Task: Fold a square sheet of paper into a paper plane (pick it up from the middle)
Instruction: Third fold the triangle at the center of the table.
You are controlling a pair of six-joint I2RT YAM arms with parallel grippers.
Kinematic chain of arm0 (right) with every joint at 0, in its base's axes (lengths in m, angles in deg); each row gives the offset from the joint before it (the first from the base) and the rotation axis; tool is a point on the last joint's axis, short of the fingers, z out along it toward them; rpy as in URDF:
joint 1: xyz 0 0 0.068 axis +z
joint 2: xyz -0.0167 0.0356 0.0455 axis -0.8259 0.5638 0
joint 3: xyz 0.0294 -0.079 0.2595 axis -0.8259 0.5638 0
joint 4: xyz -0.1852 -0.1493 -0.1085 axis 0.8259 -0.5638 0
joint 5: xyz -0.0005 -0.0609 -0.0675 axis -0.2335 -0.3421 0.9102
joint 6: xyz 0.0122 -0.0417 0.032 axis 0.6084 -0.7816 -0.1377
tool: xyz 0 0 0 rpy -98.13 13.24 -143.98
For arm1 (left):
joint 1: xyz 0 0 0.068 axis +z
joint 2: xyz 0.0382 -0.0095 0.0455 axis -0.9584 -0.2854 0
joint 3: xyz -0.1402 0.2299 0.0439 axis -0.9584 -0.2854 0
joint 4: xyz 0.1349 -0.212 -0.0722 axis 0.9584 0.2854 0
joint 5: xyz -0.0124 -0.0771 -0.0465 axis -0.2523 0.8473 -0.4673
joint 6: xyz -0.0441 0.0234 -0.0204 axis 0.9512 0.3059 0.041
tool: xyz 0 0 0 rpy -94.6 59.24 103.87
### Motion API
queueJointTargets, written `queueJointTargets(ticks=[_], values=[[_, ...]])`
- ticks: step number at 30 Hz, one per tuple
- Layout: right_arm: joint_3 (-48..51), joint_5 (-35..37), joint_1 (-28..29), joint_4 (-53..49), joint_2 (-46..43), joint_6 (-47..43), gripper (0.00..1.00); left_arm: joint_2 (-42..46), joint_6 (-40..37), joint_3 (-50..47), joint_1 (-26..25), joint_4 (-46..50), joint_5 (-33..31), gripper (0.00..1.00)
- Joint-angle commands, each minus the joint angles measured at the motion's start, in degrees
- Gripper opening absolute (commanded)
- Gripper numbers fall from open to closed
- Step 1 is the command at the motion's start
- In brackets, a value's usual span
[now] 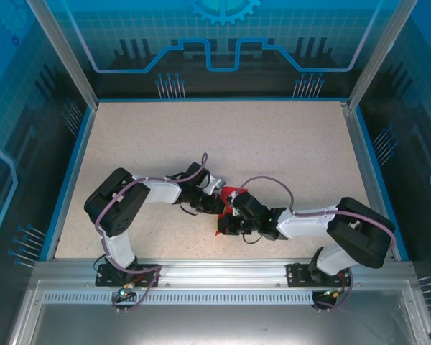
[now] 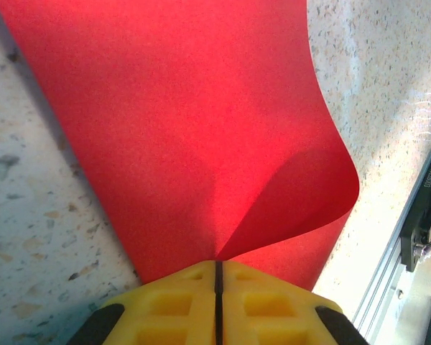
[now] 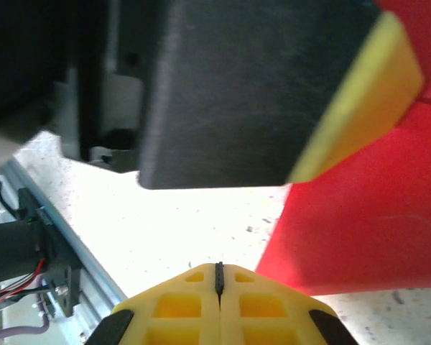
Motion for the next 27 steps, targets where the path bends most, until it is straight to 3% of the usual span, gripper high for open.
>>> queueJointTargets(ticks=[1, 11, 20, 27], values=[[-1.0, -1.4, 1.8, 1.4, 2.3, -0.5, 0.03, -3.2, -1.3, -1.4, -0.7, 3.5, -2.4, 0.10], [0.5, -0.8, 2.2, 2.9, 8.3, 2.4, 0.02, -3.0, -1.6, -1.2, -0.8, 4.0, -2.6, 0.10], [1.5, -0.3, -2.0, -0.7, -2.8, -0.4, 0.05, -2.7, -1.8, -1.2, -0.7, 4.2, -2.6, 0.10], [4.8, -3.7, -5.7, 7.5, -0.1, 1.0, 0.05, -3.1, -2.0, -0.6, -0.7, 4.7, -2.5, 0.10]])
